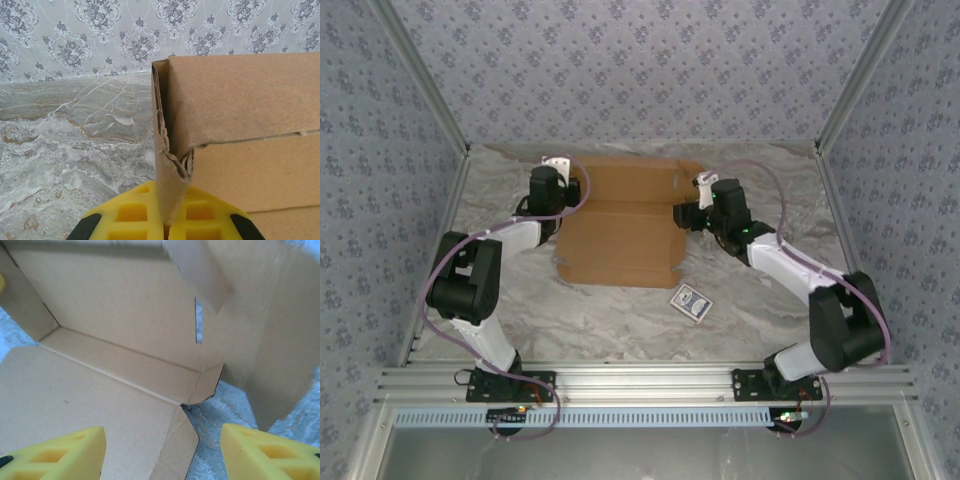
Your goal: Fold the paper box
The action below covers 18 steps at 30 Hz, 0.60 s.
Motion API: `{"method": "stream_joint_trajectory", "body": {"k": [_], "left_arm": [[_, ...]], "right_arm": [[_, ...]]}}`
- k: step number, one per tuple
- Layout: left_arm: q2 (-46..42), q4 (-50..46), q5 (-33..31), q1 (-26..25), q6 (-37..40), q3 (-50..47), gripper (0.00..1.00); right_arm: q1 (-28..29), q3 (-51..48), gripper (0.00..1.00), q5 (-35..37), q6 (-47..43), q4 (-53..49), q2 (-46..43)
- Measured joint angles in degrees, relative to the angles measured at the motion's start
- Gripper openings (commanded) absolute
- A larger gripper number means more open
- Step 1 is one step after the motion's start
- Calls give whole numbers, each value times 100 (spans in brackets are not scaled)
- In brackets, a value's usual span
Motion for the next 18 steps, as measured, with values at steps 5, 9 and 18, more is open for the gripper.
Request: {"method": "stream_joint_trajectory", "body": {"k": [5,9,18], "left_arm": [[0,0,0,0,0,0,2],[0,0,0,0,0,0,2],[0,0,2,0,-2,0,2]], "right_arm": [[-496,0,63,-63,-243,-289,-549],[-1139,2,63,-118,-247,-398,-629],[-1937,623,60,-168,-166,-664,610]]}}
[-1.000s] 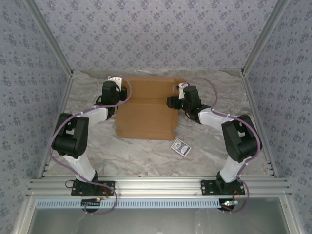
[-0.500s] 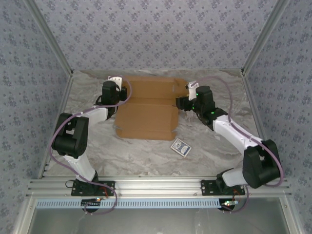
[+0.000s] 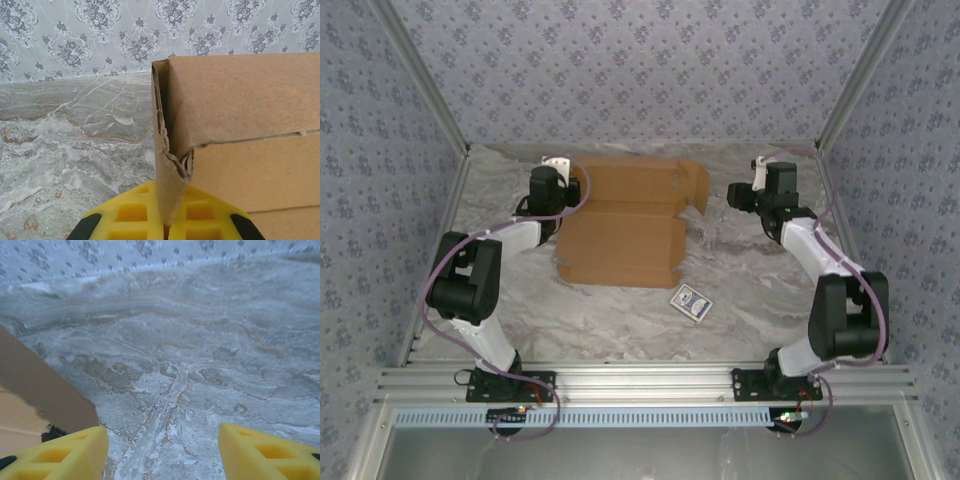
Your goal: Fold the paper box
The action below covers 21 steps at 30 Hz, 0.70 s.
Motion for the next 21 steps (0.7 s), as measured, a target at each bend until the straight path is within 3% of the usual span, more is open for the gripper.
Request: {"method": "stream_joint_trajectory", "body": {"k": [7,21], "left_arm": [[0,-2,4,0,-2,0,2],[0,0,2,0,-17,0,2]], "right_arm": [[28,363,55,-682,26,55,970],[254,723,52,-1945,-267,254,1410]]}}
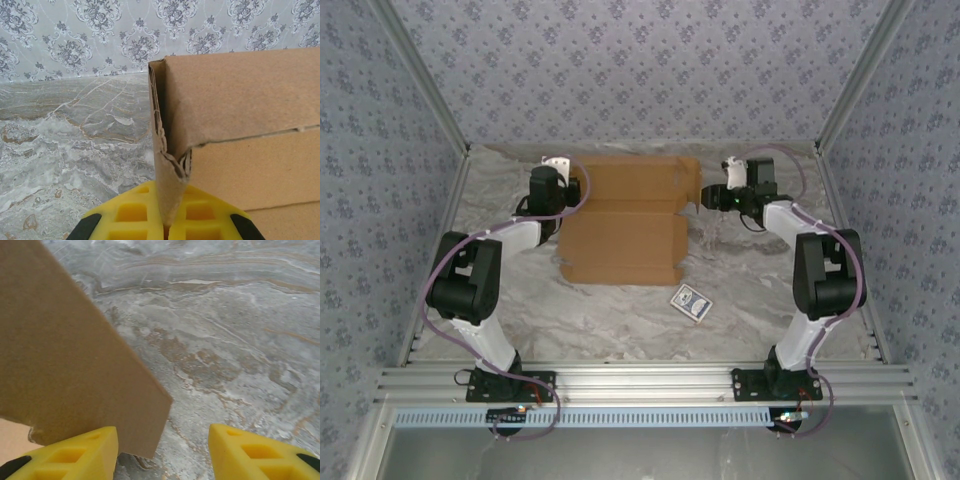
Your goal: Fold the paper box
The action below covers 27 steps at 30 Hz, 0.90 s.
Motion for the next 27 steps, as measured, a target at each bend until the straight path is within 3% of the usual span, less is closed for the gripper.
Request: {"method": "stream_joint_trajectory", "body": {"k": [12,27], "left_arm": [[0,-2,2,0,0,0,2],[-2,-7,0,0,20,0,2]], "right_arm": [[168,363,45,-573,-551,-63,149],[146,151,44,-210,-817,-234,-42]]}}
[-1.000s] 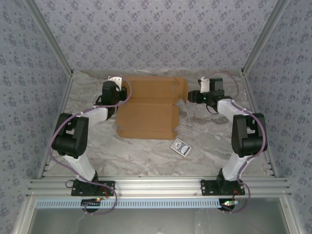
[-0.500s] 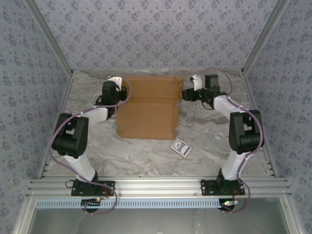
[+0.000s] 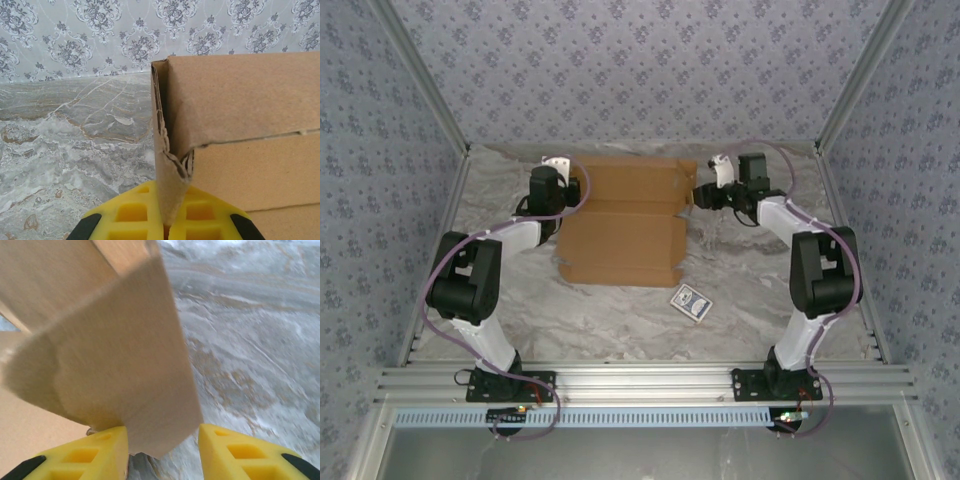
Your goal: Fold the paper box
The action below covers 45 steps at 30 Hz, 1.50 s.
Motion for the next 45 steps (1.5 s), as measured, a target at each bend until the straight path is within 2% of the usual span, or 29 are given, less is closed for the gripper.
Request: {"method": "stream_joint_trajectory", "body": {"k": [7,15,23,29,45], "left_arm": [[-2,2,0,0,0,0,2],[-2,0,22,0,0,0,2],[-2,0,44,0,-2,0,2],[-7,-15,50,0,-4,0,2],[-7,-90,39,4,-2,0,2]], "right_arm": [[-435,-278,42,269,-105,-219,-352],[-616,114,43,396,-129,-249,-11],[-452,723,44,-214,-179,-109,660],[-304,739,43,-673,-393,-149,686],[-181,669,44,-1108,-634,-337,686]]}}
